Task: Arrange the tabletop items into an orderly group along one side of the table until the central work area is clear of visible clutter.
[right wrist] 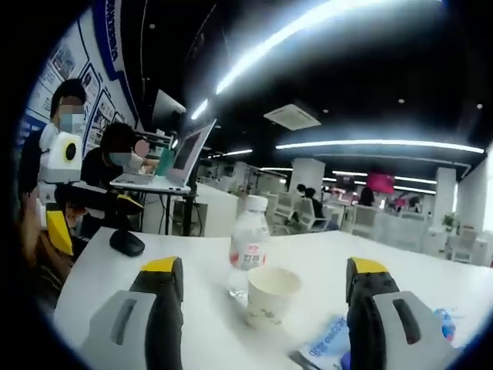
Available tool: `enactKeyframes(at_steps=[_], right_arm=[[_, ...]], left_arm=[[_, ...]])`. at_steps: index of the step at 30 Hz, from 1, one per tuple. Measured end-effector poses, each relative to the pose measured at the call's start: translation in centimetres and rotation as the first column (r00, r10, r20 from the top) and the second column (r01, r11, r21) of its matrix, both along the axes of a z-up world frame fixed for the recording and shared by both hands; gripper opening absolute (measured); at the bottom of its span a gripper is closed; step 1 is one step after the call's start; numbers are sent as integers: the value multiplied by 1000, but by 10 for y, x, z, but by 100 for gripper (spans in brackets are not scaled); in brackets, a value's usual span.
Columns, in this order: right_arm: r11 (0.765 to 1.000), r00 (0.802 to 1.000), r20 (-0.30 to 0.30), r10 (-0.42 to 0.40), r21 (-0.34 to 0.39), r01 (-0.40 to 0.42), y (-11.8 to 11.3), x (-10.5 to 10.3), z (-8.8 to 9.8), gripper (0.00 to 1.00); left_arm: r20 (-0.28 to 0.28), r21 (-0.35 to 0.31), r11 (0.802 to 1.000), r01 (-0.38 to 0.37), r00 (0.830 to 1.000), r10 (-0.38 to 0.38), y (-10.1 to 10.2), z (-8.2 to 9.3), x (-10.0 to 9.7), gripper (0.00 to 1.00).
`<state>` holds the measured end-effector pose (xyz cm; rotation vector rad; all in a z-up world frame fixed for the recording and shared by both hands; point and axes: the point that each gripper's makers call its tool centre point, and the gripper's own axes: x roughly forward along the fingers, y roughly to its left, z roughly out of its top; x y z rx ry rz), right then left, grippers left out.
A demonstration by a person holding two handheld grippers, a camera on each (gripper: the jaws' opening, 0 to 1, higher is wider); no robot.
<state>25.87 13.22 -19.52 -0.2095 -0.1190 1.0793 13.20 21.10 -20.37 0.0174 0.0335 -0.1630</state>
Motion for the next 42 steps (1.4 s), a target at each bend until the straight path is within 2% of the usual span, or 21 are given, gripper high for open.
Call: enactKeyframes(at_steps=[8,14,18,20,22,26,31,36,38,40,42], right_arm=[[1000,1000,0,-12,-2,12,-24,-4,9,90],[998,998,52,-34,-50,37,-40,-6,9,93],[999,998,42,-36,-28,38,-52,-10,14,93],[998,998,49,-49,-32,50,-58,-10,15,93],[996,994,81,-77,-36,80,-69,-9,19,91],[995,991,98,-93,-39,97,-86,-12,23,92],[990,986,105,-131,-42,136,-108,-9,25,92],[984,982,103,-160,-60,167,-125,-5,22,93],[982,981,98,-169,-69,176,-129,-4,20,93],[978,977,101,-186,-71,194,-135,-3,19,93],[974,973,100,-207,-66,215,-142,-2,18,93]], left_arm=[[35,33,999,12,999,-13,-6,7,-2,100],[59,43,998,34,998,-37,-13,13,-3,100],[76,48,997,53,996,-56,-20,17,-2,100],[118,21,997,78,990,-80,-26,25,-2,100],[145,10,995,99,984,-100,-30,31,-4,100],[125,61,994,96,987,-103,-36,29,-1,100],[130,43,988,146,980,-150,-47,27,4,100],[127,61,985,163,977,-170,-53,24,9,100],[139,66,981,181,972,-189,-57,25,10,100],[193,56,978,202,959,-209,-62,33,10,100],[215,47,975,216,951,-221,-65,36,9,100]])
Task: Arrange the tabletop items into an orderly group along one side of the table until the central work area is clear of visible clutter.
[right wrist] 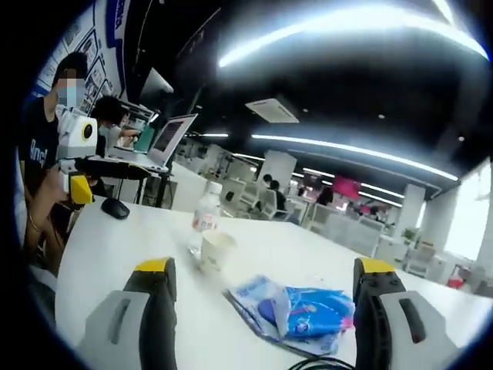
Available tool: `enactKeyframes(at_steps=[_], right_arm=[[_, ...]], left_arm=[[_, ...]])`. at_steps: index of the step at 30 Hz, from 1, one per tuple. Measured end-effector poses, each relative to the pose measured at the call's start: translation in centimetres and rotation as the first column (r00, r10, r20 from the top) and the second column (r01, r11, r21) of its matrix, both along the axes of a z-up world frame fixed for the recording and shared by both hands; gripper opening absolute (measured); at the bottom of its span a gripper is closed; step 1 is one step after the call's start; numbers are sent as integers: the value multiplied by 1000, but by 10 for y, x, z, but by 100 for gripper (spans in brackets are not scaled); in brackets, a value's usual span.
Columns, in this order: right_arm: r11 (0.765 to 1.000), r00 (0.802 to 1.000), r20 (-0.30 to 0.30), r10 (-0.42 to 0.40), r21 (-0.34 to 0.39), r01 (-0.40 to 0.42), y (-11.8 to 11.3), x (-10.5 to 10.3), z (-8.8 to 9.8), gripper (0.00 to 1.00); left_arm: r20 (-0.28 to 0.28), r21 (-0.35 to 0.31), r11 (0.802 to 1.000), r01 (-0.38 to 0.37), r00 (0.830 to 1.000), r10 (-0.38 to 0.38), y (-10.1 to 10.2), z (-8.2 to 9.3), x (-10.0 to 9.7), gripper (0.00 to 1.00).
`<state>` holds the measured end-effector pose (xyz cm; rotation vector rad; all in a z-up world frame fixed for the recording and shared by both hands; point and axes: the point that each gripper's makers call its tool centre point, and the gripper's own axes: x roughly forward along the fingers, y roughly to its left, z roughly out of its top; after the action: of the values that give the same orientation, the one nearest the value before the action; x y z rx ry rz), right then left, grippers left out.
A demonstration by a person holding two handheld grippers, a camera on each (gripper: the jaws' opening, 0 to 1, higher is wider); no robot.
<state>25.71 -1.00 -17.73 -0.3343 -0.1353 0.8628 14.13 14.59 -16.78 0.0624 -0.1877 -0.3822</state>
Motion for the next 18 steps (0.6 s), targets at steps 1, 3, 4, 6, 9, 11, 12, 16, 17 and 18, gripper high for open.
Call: enactKeyframes(at_steps=[1,3,4,6,9,11,12,16,17,18], right_arm=[[1000,1000,0,-5,4,5,-3,0,0,93],[1000,1000,-13,-15,14,15,-9,0,-1,94],[1000,1000,-21,-22,16,22,-12,0,-2,94],[999,999,-38,-32,15,33,-20,-1,-4,95],[999,998,-39,-41,18,42,-27,-4,-5,97],[998,998,-39,-53,18,54,-34,-5,-6,98],[998,998,-38,-57,17,57,-36,-5,-6,99],[995,995,-22,-102,1,102,-62,-8,-7,100],[994,994,-22,-105,4,105,-68,-9,-7,100],[994,993,-27,-112,1,112,-72,-9,-8,100]], left_arm=[[-3,6,1000,2,1000,-2,0,-1,0,100],[-28,24,1000,-3,1000,4,-1,-5,3,100],[-52,45,999,-11,999,13,-1,-9,4,100],[-68,58,998,-14,998,18,-4,-11,6,100],[-69,53,999,-3,998,6,-7,-11,6,100],[-69,47,999,10,998,-6,-10,-10,6,100],[-92,53,998,28,995,-23,-15,-14,7,100],[-134,53,995,86,988,-78,-30,-24,10,100],[-138,52,994,98,986,-90,-35,-26,12,100],[-142,51,993,110,985,-102,-39,-27,14,100]])
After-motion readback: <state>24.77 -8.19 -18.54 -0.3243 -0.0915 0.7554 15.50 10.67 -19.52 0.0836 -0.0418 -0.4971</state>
